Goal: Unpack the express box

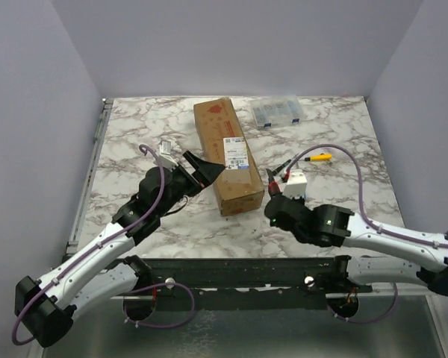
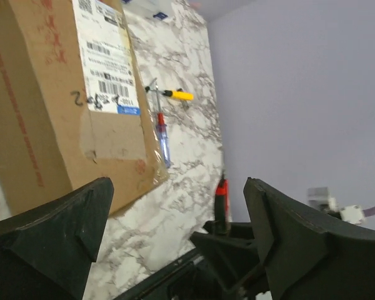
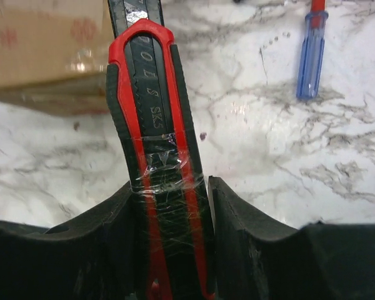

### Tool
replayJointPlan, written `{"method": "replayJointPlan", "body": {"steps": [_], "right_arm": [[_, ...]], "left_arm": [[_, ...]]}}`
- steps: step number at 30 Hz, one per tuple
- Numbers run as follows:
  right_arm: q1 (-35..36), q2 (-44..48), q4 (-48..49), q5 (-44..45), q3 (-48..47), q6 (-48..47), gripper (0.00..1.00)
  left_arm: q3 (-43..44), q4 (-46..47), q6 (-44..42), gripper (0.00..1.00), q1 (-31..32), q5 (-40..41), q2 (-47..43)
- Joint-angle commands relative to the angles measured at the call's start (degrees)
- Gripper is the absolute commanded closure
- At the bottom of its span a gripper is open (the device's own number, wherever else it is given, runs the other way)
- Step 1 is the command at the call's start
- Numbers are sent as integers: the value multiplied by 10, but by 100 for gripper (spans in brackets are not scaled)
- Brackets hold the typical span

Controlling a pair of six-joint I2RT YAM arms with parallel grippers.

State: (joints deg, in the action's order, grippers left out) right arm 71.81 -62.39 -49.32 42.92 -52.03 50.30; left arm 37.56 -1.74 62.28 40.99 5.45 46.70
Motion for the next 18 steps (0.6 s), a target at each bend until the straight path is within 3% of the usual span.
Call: {"method": "replayJointPlan", "body": {"steps": [1,3,6,13,18], "right_arm": [[-129,78,191,-122,37,-147,100],[-222,71,231,-247,34,-183,100],[-309,17,265,-361,8,-230,100],[-419,-105,362,-516,-19,-240,100],[-436,-148,462,-641,12,-207,100]], "left_arm": [[31,-45,-83,4,-75,-77,67],[32,-38,-92,4,-124,-128,99],[31,-20,-111,4,-154,-177,143],[11,58,-119,5,-157,-236,199],[-11,98,-113,6,-157,-258,227]]}}
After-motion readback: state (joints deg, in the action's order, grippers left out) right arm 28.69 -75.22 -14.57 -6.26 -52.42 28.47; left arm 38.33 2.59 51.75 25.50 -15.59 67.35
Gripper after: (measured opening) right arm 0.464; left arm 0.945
